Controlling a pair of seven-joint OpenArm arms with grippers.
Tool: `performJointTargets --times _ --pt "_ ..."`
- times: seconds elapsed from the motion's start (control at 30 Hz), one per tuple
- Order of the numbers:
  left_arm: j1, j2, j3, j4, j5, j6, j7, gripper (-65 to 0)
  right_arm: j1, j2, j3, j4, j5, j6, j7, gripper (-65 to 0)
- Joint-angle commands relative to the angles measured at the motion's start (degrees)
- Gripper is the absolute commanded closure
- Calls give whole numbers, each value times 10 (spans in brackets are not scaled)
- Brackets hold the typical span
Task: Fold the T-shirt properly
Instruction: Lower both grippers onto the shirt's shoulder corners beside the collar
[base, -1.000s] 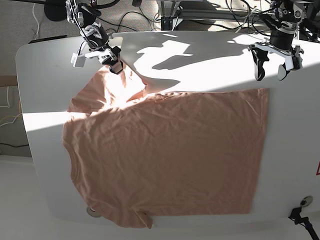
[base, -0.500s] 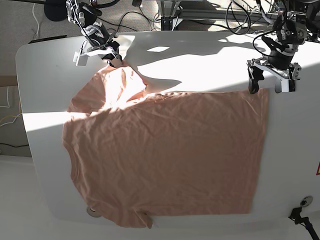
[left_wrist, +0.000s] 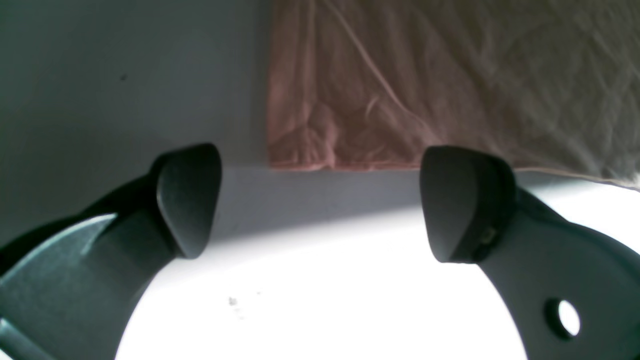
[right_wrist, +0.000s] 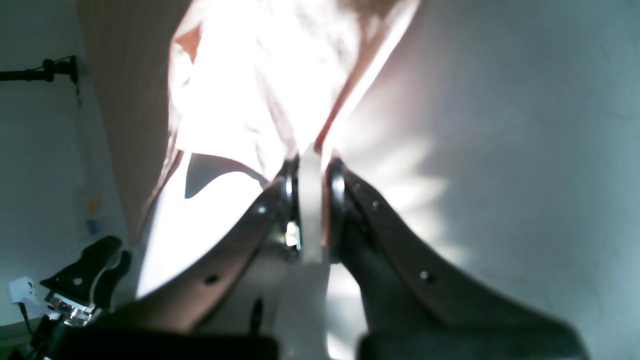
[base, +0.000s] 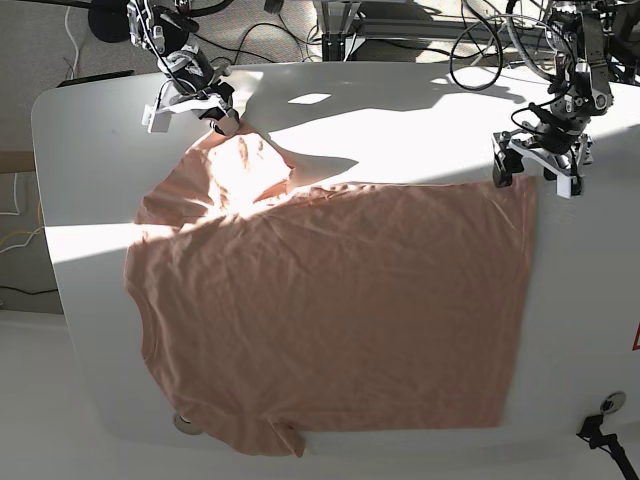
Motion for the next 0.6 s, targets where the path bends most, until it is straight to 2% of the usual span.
performJointTargets --times 0.0,0.47,0.5,0.57 --pt "-4 -9 -2 -8 -5 -3 -11 -592 -3 4 2 5 -3 -1 -1 0" --pt "-37 -8 38 -26 -4 -3 -11 -589 -3 4 2 5 -3 0 -1 0" --pt "-37 -8 38 -26 -4 -3 -11 -583 -3 4 2 6 -3 0 -1 0" --pt "-38 -8 38 -26 -4 -3 -11 -530 -3 4 2 6 -3 0 -1 0"
